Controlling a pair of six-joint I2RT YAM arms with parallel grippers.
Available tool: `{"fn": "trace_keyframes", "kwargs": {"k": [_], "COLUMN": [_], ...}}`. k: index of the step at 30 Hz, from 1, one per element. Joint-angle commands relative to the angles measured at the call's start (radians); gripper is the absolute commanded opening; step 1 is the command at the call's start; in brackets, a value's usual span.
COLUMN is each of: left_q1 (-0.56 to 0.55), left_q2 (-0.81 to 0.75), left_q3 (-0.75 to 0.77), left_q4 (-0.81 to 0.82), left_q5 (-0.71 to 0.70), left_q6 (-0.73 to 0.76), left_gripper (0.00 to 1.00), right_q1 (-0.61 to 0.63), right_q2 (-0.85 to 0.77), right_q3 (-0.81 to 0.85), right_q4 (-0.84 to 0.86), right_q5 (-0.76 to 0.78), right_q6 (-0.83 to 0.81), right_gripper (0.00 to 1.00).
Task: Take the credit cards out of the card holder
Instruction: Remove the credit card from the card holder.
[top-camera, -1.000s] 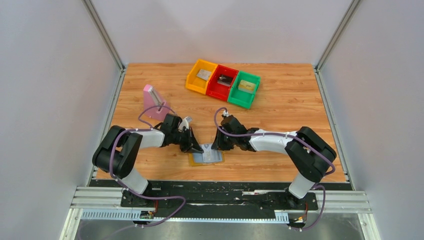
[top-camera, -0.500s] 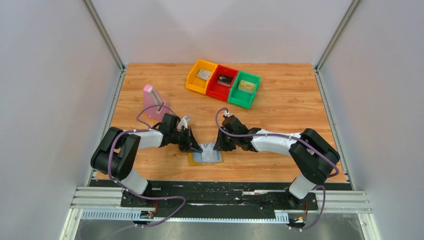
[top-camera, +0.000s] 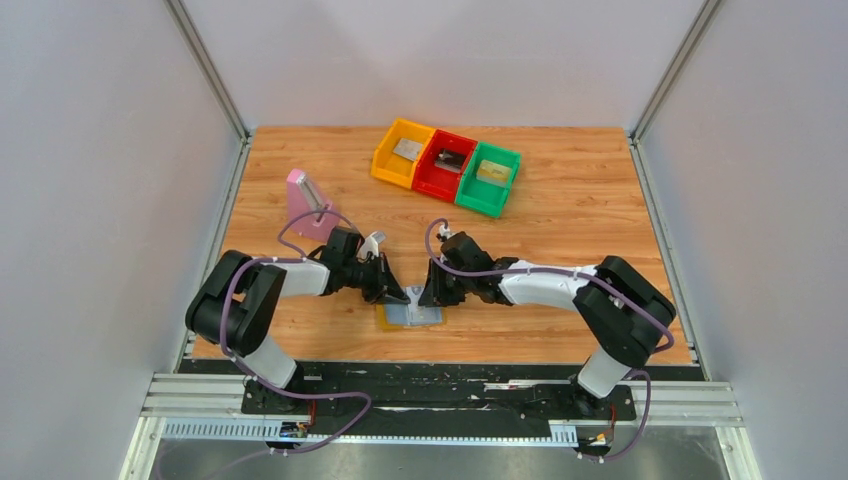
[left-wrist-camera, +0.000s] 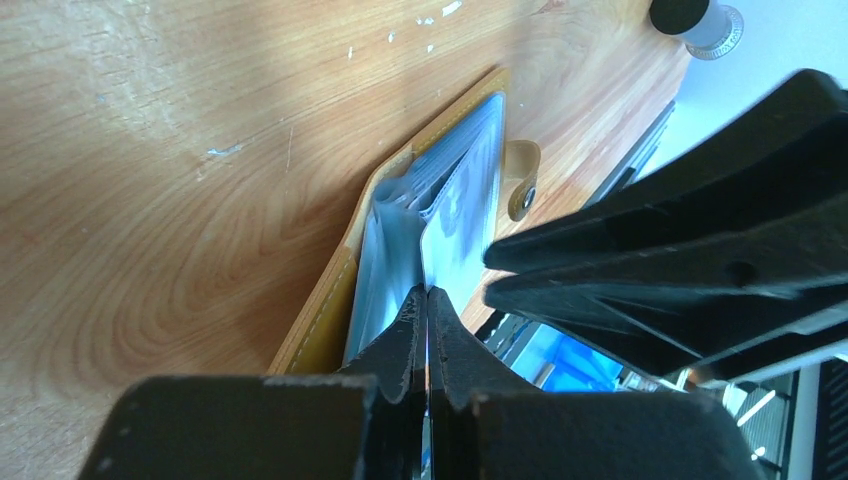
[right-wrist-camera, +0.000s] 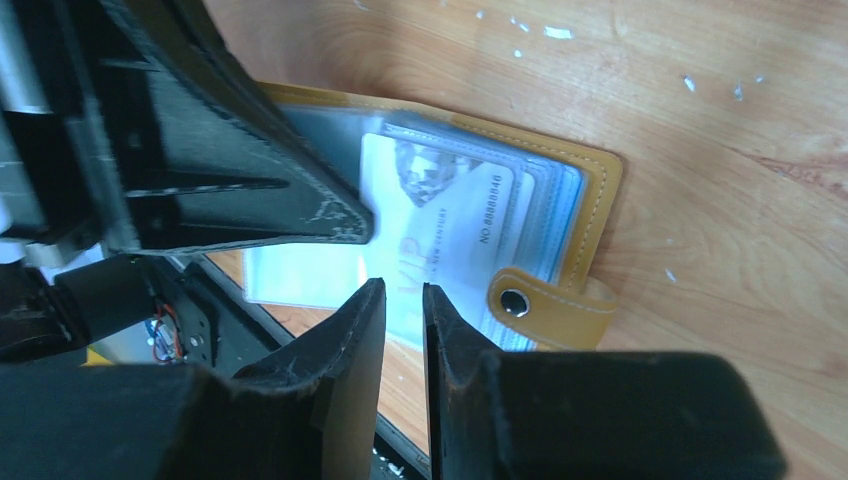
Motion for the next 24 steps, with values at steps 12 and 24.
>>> {"fn": "trace_keyframes", "kwargs": {"k": [12,24], "left_q1": [0.040,0.043], "left_q2": [-0.016,-0.043], "left_q3": [0.036,0.026], "left_q4": [-0.168,-0.165], "left_q5": [-0.109,-0.078], "left_q6": [0.071,0.080], "left_gripper": [0.00,0.00], "right_q1": [-0.020,-0.020], "right_q2": [0.103,0.086], "right_q3": [0.013,0.009], "right_q4": [-0.153,-0.170], "right_q5": [0.154,0.173], "right_q6": [0.037,0.043], "right_gripper": [0.20,0.20]}}
